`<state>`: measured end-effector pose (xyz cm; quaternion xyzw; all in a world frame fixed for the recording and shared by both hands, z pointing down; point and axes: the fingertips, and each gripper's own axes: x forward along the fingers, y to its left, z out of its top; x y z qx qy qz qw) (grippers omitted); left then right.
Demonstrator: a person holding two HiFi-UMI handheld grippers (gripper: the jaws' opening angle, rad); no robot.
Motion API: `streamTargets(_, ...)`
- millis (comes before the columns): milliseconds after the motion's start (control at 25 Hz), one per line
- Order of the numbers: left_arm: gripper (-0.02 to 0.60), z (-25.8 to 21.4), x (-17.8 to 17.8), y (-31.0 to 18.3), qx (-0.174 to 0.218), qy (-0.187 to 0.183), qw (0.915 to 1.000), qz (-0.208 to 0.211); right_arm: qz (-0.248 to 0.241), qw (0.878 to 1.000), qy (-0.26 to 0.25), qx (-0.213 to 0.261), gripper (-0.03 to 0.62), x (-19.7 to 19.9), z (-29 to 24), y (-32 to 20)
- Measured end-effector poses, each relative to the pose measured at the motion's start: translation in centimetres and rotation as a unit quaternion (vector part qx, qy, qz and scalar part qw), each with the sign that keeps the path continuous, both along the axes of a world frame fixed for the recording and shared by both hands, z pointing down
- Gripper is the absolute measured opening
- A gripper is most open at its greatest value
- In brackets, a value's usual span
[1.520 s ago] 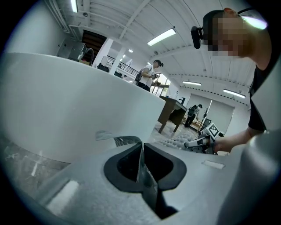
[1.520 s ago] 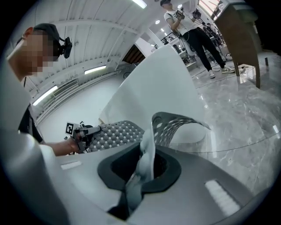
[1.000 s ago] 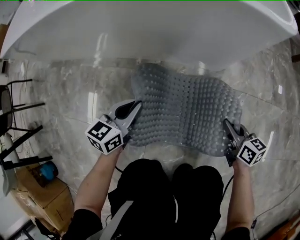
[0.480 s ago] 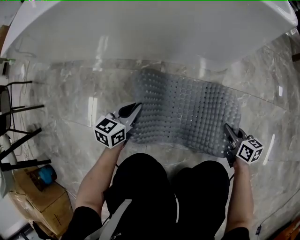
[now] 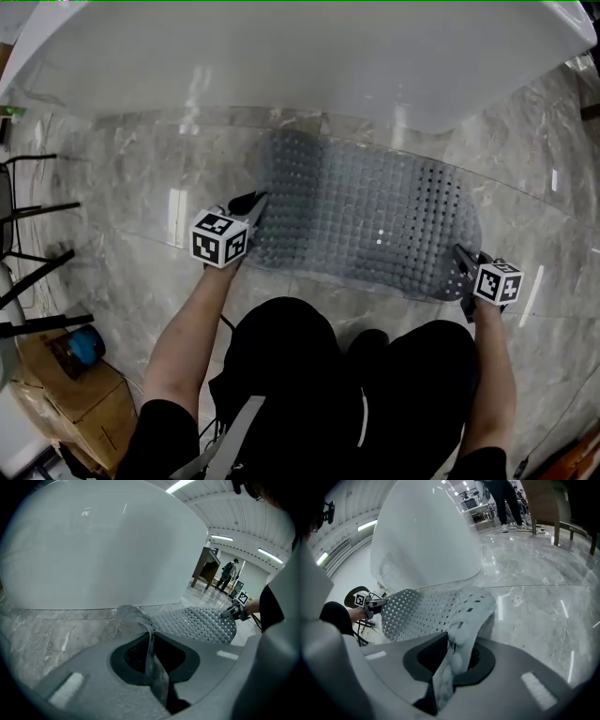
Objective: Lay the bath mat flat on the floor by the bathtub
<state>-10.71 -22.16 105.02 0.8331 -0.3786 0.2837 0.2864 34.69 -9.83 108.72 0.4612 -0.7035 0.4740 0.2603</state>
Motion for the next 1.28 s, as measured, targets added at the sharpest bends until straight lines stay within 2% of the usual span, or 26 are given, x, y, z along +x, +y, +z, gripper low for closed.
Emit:
streamTargets(200,0.035,2.0,-1.7,0.1,-0.018,-0.023,0.9995,-0.013,-0.004,1.0,0.0,-0.013,0.055,0.4,0.8,0.2)
streamTargets(360,0.038,3.9,-3.4,0.0,-0.036,-0.043,0.9979,-0.033,0.017,0.999,0.006,-0.031,0.06,1.6,2.9,0.7)
streamTargets(720,0.062,6.4,-5.7,-0.6,-0.056,-0.088,0.9939,-0.036,0.047,0.996,0.028,-0.075,0.099,3.7,6.9,2.3)
streamTargets(880,0.086,6.4,-6.3,-0.4,-0.047,-0.091,0.9934,-0.051,0.061,0.995,0.012,-0.074,0.117,4.2,6.3,2.5)
streamTargets(960,0.113,6.6,-6.9,-0.2,-0.044,-0.107,0.9918,-0.055,0.073,0.994,0.008,-0.076,0.119,5.0,5.9,2.9)
streamTargets(1080,0.114,7.2,-7.9,0.2,-0.048,-0.126,0.9892,-0.058,0.1,0.992,0.001,-0.073,0.135,6.4,5.6,3.4)
streamTargets(1280,0.114,7.8,-8.5,1.1,-0.054,-0.128,0.9878,-0.07,0.092,0.994,0.034,-0.049,0.13,6.9,5.2,2.8)
